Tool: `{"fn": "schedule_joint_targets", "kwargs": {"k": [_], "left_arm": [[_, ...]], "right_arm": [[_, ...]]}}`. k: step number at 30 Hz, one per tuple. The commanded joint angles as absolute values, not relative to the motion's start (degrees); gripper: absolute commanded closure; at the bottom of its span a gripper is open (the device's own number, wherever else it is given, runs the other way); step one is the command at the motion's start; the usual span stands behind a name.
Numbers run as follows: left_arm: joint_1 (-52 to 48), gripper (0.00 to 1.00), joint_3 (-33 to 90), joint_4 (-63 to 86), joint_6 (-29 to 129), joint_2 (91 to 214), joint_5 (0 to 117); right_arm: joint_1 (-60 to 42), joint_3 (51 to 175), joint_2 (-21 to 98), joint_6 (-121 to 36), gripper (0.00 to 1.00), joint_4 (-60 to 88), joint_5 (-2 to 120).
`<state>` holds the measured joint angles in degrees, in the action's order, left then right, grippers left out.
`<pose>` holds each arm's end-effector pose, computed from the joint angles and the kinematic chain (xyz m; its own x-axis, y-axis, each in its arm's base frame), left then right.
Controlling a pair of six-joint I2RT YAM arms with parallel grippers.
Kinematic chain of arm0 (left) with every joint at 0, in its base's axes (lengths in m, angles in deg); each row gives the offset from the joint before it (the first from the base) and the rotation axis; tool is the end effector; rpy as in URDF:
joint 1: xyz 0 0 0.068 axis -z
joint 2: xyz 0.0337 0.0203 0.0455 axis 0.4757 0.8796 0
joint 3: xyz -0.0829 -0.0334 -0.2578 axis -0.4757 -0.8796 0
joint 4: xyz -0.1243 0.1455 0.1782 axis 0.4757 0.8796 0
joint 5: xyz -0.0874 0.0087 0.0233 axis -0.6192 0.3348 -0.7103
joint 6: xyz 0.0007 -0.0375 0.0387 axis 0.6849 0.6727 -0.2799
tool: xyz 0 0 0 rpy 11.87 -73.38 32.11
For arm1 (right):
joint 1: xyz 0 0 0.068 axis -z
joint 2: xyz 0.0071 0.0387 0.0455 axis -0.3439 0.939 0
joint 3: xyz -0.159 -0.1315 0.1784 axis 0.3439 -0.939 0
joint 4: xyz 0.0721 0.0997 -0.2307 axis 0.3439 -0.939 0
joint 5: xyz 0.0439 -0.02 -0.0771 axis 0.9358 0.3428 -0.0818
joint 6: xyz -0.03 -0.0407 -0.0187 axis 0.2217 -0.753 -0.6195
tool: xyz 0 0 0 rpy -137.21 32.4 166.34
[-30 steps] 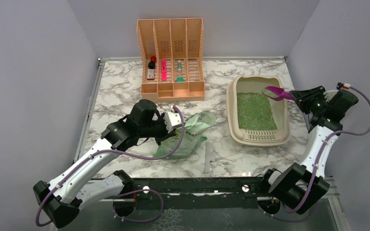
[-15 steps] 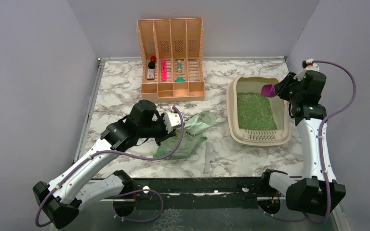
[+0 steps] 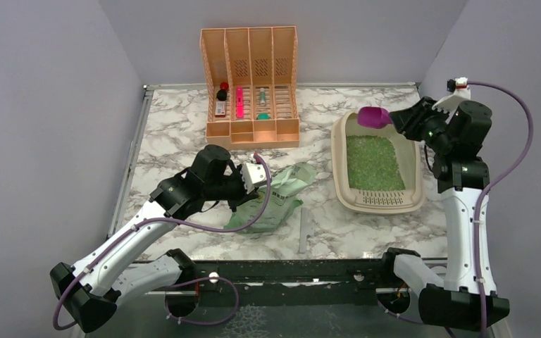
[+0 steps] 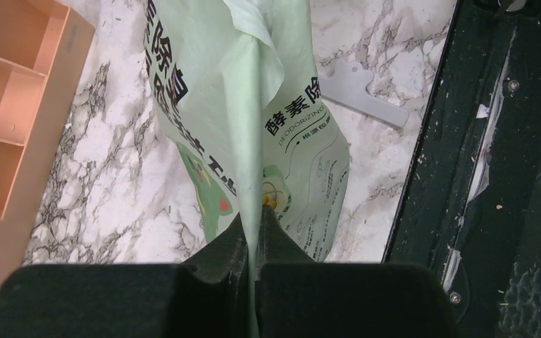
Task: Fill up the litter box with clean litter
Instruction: Place the spatula at the center of the board.
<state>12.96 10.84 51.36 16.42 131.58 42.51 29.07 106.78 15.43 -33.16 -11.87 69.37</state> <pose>0.1365 -0.1395 0.3258 -0.0937 0.5451 -0.8332 0.9557 0.2838 0.0782 0.2114 -0.0223 0.4163 -0.2886 0.3090 -0.9062 -0.0670 0.9377 0.3411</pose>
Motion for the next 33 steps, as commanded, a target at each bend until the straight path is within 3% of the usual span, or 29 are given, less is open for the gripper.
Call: {"fn": "schedule_joint_targets", "kwargs": {"k": [1,9,13,26,33], "left_arm": [[13.34,1.00,12.74,46.92,17.43,131.11,39.25],[13.32,1.00,12.81,46.91,18.30,130.61,39.36],[13.34,1.00,13.16,47.33,19.36,130.26,39.99],[13.30,1.00,13.38,48.27,19.71,129.67,40.67],[13.34,1.00,13.53,48.26,19.43,130.00,40.33]], "right_arm": [[26.32,103.50,14.86,-19.28,0.99,-4.66,85.08],[-4.26,101.69,23.54,-20.74,0.99,-5.27,47.43],[-12.33,98.27,29.06,-19.66,0.99,2.47,35.73],[-13.78,89.59,40.32,0.88,0.97,21.89,44.24],[-13.77,92.48,47.78,4.75,0.87,13.32,45.30]]}}
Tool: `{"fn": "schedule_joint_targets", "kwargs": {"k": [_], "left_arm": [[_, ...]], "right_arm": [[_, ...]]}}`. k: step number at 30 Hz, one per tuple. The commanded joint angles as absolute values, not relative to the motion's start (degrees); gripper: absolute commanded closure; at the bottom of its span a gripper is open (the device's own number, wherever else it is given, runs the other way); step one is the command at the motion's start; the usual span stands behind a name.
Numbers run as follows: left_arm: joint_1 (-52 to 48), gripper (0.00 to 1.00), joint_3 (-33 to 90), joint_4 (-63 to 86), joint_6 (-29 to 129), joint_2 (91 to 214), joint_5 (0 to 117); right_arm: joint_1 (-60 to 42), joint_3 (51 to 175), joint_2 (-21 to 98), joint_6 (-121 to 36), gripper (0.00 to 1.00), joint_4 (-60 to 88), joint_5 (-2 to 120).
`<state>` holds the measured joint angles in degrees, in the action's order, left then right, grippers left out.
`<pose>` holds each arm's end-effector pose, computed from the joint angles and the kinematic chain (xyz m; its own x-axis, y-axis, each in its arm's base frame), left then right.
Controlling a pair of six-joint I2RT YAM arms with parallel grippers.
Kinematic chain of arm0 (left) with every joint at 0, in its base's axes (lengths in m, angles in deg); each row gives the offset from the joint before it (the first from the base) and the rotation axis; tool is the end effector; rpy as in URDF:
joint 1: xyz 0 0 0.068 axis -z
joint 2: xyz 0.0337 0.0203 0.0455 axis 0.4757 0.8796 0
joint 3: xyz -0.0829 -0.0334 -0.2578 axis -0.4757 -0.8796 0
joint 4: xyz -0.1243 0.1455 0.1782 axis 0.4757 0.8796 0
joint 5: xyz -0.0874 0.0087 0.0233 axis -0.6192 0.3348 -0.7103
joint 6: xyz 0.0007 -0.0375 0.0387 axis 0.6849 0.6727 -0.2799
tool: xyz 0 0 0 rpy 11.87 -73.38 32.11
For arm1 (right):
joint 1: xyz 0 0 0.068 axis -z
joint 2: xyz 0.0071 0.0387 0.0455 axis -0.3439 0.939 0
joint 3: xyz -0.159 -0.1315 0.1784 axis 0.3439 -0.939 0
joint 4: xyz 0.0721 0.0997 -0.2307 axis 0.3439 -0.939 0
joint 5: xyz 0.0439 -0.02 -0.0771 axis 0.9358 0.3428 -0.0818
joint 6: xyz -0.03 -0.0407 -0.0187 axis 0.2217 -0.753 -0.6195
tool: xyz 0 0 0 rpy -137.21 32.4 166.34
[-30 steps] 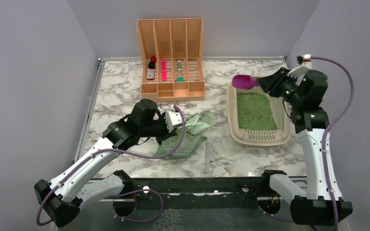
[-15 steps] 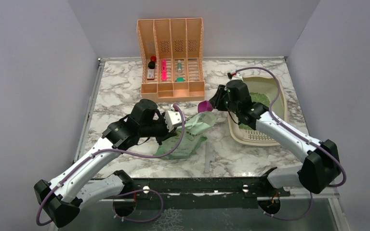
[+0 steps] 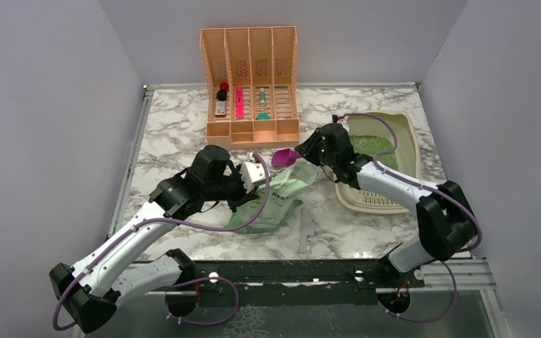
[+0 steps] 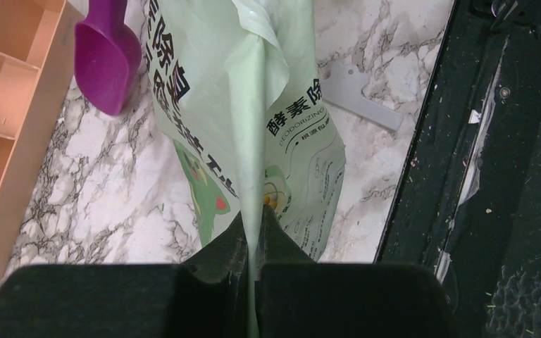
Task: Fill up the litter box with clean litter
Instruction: Place the spatula at the center of the board.
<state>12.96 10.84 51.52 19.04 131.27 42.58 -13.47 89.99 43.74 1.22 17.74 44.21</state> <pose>0.1355 -0.1386 0.3265 -0.1357 0.5304 -0.8368 0.9500 0.3094 0.0420 0.2807 0.1809 0.2352 -0.6233 0.5014 -0.6000 0.0348 0.7844 0.6193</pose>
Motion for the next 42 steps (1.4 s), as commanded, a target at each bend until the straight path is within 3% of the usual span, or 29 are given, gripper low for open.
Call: {"fn": "schedule_joint_targets", "kwargs": {"k": [1,3,7,15,33,37,42], "left_arm": [[13.34,1.00,13.52,48.38,19.44,129.95,40.37],[13.28,1.00,13.43,48.34,19.45,129.83,40.46],[13.29,1.00,13.34,48.34,19.59,129.54,40.73],[13.34,1.00,13.08,48.32,19.77,129.96,40.73],[13.30,1.00,12.93,46.92,21.05,131.08,39.86],[13.29,1.00,11.96,45.04,22.00,130.44,39.81],[13.32,1.00,11.45,44.07,23.67,130.29,38.94]], "right_arm": [[-13.75,93.85,49.05,4.02,0.87,10.95,46.49],[-13.72,98.21,51.53,2.36,0.86,5.12,48.39],[-13.75,97.66,51.70,-0.02,0.67,3.14,49.81],[-13.68,98.44,48.15,-4.99,0.46,-1.90,46.85],[-12.72,102.87,31.00,-18.13,0.17,-11.18,39.30],[-12.46,99.41,22.92,-29.04,0.16,-3.27,48.78],[-12.44,82.76,9.75,-47.08,0.11,16.15,71.19]]}}
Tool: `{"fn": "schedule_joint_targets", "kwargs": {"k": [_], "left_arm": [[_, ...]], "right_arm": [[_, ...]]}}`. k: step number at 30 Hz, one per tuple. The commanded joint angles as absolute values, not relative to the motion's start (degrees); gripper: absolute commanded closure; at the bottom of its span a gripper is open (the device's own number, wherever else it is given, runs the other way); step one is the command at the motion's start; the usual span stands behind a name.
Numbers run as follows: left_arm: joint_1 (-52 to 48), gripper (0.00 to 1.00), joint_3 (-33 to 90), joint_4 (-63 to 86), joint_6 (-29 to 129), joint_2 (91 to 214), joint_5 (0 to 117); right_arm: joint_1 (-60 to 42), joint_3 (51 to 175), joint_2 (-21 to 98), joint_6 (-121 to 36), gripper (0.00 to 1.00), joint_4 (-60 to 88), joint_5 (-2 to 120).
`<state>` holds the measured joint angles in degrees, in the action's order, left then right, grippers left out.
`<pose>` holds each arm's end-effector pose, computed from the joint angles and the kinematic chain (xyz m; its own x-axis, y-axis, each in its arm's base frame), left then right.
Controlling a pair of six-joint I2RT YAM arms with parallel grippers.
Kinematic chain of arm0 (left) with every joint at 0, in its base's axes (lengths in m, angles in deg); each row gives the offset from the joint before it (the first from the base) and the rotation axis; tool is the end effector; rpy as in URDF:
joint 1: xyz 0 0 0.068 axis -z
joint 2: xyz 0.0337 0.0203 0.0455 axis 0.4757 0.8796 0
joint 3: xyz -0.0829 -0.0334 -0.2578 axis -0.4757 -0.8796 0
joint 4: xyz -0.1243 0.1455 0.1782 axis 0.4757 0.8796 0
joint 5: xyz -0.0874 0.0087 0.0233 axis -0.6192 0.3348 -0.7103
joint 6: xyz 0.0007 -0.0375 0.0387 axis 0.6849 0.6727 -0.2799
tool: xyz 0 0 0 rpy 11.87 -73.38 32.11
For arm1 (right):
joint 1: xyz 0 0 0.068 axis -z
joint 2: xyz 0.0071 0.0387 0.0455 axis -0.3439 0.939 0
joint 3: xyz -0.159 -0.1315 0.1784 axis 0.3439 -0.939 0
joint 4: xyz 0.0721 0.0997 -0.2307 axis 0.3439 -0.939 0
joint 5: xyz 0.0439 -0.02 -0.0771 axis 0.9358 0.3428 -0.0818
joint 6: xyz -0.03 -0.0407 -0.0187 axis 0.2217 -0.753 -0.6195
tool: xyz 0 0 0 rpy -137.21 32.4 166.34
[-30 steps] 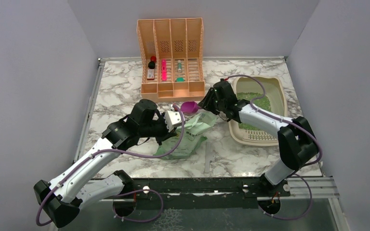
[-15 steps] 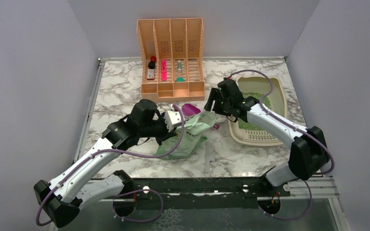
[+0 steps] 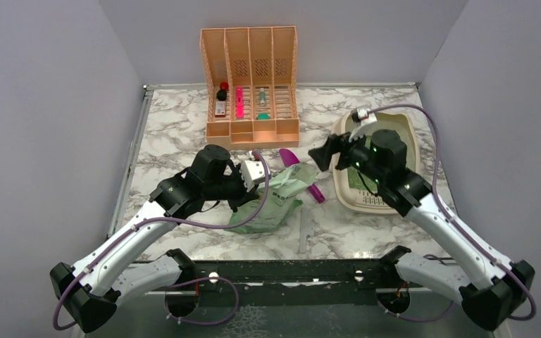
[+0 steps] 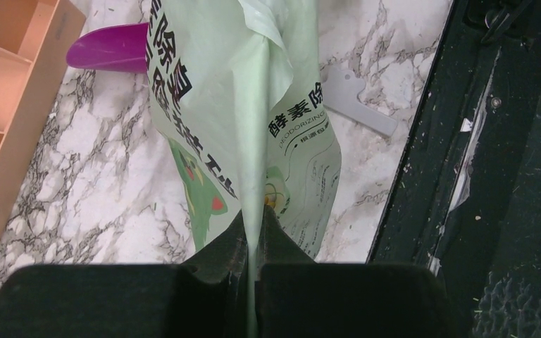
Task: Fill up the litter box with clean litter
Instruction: Close the cat litter bag at the center of the board.
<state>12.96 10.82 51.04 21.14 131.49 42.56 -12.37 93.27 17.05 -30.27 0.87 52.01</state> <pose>0.1365 -0.1395 0.3264 -0.1678 0.5163 -0.8398 0.9444 0.3284 0.0132 0.2016 0.1287 0.3521 -0.4163 0.1162 -0.9018 -0.4324 0.8471 0.3088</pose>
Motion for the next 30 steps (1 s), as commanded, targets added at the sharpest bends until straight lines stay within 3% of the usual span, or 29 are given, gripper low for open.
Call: {"fn": "schedule_joint_targets", "kwargs": {"k": [1,6,16,24,30], "left_arm": [[13.30,1.00,11.37,43.99,23.88,130.24,38.70],[13.30,1.00,11.40,44.04,24.85,129.15,38.56],[13.34,1.00,10.79,44.19,26.96,126.60,39.03],[13.34,1.00,11.27,44.20,27.34,127.16,39.57],[13.34,1.00,11.69,44.31,27.89,127.19,39.83]], "right_arm": [[-12.41,79.56,7.93,-49.34,0.10,19.31,74.77],[-12.41,72.86,7.57,-60.26,0.05,25.31,85.38],[-12.47,75.24,14.16,-70.33,0.00,22.41,86.97],[-8.21,75.57,7.09,-64.99,0.00,20.95,91.97],[-1.68,77.42,7.00,-65.21,0.00,10.84,103.05]]}}
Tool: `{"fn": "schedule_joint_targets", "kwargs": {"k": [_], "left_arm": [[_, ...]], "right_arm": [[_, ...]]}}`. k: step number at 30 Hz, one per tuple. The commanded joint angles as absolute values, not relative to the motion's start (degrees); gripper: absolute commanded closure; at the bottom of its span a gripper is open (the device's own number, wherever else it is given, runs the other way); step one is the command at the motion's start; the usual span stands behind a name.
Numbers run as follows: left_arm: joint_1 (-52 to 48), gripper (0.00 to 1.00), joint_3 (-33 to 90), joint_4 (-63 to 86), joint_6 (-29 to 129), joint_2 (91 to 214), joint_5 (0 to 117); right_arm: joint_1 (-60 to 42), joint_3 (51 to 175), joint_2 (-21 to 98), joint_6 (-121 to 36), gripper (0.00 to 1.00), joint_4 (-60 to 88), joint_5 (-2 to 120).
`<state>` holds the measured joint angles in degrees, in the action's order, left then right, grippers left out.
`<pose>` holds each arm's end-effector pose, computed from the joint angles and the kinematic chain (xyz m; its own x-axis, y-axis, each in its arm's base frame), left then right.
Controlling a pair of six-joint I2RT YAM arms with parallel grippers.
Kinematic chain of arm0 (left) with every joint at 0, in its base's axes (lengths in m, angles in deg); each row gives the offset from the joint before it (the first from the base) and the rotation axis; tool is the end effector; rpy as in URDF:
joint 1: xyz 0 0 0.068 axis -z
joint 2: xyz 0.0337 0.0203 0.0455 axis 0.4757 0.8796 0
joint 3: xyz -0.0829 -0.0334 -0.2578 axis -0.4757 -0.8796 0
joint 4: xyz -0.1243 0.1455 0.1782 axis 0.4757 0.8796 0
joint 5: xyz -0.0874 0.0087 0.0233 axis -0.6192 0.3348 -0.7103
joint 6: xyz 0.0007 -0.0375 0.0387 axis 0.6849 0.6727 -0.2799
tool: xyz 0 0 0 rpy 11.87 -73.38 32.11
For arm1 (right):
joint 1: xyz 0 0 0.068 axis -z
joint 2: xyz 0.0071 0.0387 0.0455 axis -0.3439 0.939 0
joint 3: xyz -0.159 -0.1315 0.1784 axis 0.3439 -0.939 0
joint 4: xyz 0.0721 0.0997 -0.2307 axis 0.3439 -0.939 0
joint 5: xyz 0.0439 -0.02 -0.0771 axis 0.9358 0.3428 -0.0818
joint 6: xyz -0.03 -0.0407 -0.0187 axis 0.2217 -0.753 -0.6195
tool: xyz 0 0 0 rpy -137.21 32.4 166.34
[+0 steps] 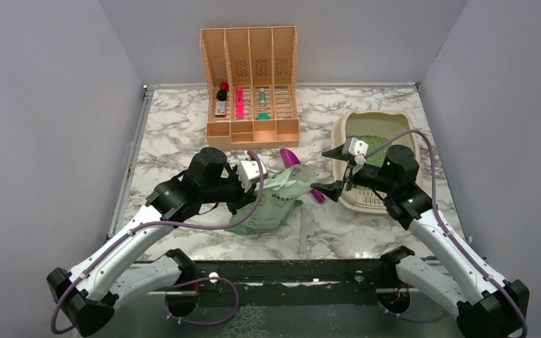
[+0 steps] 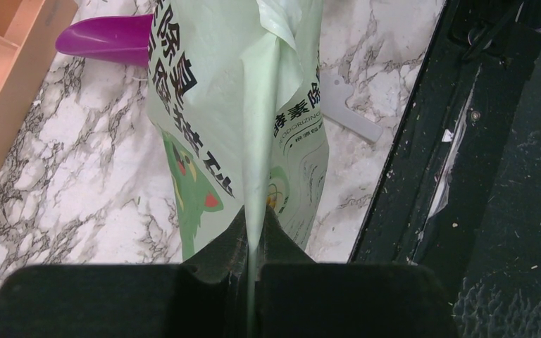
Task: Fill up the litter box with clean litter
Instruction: Close the cat litter bag at the center of the board.
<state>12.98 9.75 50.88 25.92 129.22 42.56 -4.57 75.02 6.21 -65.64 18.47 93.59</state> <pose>0.1303 -0.1341 0.3273 -0.2307 0.4740 -0.8498 0.9282 0.3692 -0.0461 0.1695 0.1041 0.3107 0.1487 -0.1654 -0.9749 -0.9088 0.3657 -0.2007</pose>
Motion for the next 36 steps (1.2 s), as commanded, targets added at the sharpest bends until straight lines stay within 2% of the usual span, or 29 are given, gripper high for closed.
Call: {"fn": "schedule_joint_targets", "kwargs": {"k": [1,6,15,25,33,36], "left_arm": [[13.32,1.00,11.89,44.39,28.46,127.47,39.92],[13.33,1.00,12.93,44.63,30.80,129.98,39.07],[13.34,1.00,13.70,44.99,32.54,130.03,40.53],[13.34,1.00,13.43,45.10,34.04,129.68,40.88],[13.33,1.00,13.19,45.11,34.81,129.20,43.01],[13.30,1.00,13.49,45.02,34.92,129.28,43.67]], "right_arm": [[-1.38,77.42,7.59,-64.90,0.00,10.99,103.97],[-0.60,75.30,13.29,-62.24,0.00,19.06,108.36],[0.29,77.85,23.50,-71.88,0.00,16.93,124.97],[0.34,86.31,36.09,-81.32,0.02,8.40,127.05],[0.34,91.11,42.95,-79.68,0.12,5.64,132.92],[0.33,91.76,44.22,-78.41,0.13,3.62,129.49]]}}
